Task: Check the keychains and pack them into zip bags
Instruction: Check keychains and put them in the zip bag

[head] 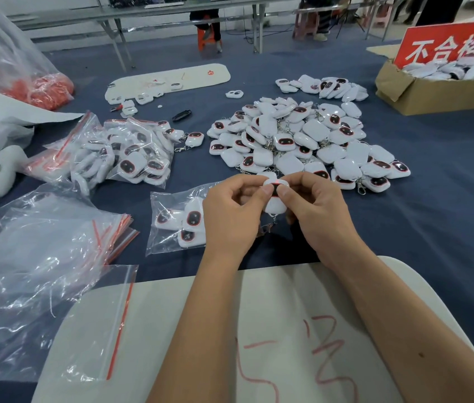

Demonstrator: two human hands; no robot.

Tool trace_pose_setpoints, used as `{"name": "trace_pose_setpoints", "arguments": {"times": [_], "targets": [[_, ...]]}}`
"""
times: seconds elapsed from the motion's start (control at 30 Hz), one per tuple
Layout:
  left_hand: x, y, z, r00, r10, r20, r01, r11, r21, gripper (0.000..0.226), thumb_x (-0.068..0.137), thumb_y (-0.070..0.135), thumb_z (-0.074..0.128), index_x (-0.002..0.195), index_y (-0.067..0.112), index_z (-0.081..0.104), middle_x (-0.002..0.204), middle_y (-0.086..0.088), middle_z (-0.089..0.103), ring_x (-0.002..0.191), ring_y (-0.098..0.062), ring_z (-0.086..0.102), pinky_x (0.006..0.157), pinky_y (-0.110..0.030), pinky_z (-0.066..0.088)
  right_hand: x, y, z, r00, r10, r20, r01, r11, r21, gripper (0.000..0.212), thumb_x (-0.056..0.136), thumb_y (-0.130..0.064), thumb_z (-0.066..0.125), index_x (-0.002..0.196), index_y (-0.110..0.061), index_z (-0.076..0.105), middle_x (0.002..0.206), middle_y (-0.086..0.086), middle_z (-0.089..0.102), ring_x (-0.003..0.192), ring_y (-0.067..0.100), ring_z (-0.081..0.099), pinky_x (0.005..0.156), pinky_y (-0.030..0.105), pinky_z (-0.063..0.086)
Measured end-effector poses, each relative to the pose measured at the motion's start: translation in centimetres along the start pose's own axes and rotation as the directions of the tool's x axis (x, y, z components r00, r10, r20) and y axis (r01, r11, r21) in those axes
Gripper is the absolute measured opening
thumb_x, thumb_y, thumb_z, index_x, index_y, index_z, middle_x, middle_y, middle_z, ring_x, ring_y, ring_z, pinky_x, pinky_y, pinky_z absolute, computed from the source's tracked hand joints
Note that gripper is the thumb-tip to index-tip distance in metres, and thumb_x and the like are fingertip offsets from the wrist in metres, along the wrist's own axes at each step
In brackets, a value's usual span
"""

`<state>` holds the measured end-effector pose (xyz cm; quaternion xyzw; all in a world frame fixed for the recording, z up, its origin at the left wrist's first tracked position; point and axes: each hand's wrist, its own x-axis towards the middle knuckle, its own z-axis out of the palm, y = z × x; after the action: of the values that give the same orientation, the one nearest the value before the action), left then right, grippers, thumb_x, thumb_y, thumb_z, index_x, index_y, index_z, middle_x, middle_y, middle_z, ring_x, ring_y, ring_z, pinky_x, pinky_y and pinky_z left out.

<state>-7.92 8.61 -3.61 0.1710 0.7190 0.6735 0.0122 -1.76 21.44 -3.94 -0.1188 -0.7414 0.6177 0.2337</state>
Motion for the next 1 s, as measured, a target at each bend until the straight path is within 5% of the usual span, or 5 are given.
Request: {"name": "trace_pose_setpoints", "arguments": {"times": [0.3, 0.47, 0.6, 0.8, 1.0], "targets": [[0.01, -0.01, 0.25, 0.996, -0.016, -0.092, 0.012, 0.999, -0.037, 0.007, 0.088, 0.011, 0.08, 0.094, 0.014, 0.077, 0.081, -0.005, 0.077, 0.074, -0.021, 0.072, 0.075, -0.039, 0.063, -0.15, -0.11, 0.3, 0.996, 0.001, 0.094, -0.006, 0.999, 0.047, 0.018, 0.096, -0.006, 0.071, 0.109, -0.019, 0.072, 0.091, -0.001, 0.078, 0.074, 0.007, 0.069, 0.069, 0.02, 0.057], [0.05, -0.29, 0.76, 0.99, -0.015, -0.14, 0.018, 1.0, 0.025, 0.011, 0.098, 0.012, 0.065, 0.09, 0.014, 0.073, 0.083, -0.005, 0.074, 0.083, -0.031, 0.071, 0.083, -0.053, 0.06, 0.01, 0.26, 0.0, 0.999, 0.036, 0.026, -0.037, 0.997, 0.063, 0.023, 0.088, 0.0, 0.078, 0.096, -0.021, 0.073, 0.085, -0.006, 0.078, 0.071, 0.005, 0.07, 0.068, 0.018, 0.056], [-0.04, -0.7, 0.67, 0.973, 0.055, -0.224, 0.008, 0.962, 0.273, 0.011, 0.091, 0.007, 0.066, 0.095, 0.016, 0.069, 0.08, 0.007, 0.067, 0.077, -0.013, 0.064, 0.082, -0.039, 0.056, 0.16, 0.54, -0.08, 0.999, 0.046, 0.016, -0.047, 0.994, 0.1, 0.017, 0.087, -0.003, 0.08, 0.092, -0.015, 0.069, 0.078, -0.001, 0.074, 0.071, 0.012, 0.073, 0.067, 0.021, 0.057], [-0.26, -0.55, 0.39, 0.981, 0.059, -0.187, 0.043, 0.865, 0.499, 0.03, 0.081, 0.018, 0.082, 0.098, 0.02, 0.058, 0.096, 0.001, 0.062, 0.089, -0.019, 0.059, 0.08, -0.032, 0.048, 0.26, 0.77, -0.14, 0.998, 0.055, -0.029, -0.052, 0.994, 0.093, 0.016, 0.088, -0.002, 0.078, 0.094, -0.015, 0.071, 0.079, 0.003, 0.074, 0.07, 0.012, 0.072, 0.067, 0.021, 0.056], [-0.33, -0.19, -0.01, 0.974, 0.039, -0.223, 0.096, 0.82, 0.564, 0.023, 0.083, 0.006, 0.07, 0.099, 0.015, 0.055, 0.095, -0.003, 0.061, 0.088, -0.023, 0.058, 0.075, -0.032, 0.046, 0.28, 0.66, -0.14, 0.998, 0.06, -0.023, -0.058, 0.995, 0.087, 0.015, 0.088, -0.003, 0.079, 0.093, -0.014, 0.07, 0.074, -0.001, 0.072, 0.068, 0.013, 0.072, 0.069, 0.022, 0.056]]}}
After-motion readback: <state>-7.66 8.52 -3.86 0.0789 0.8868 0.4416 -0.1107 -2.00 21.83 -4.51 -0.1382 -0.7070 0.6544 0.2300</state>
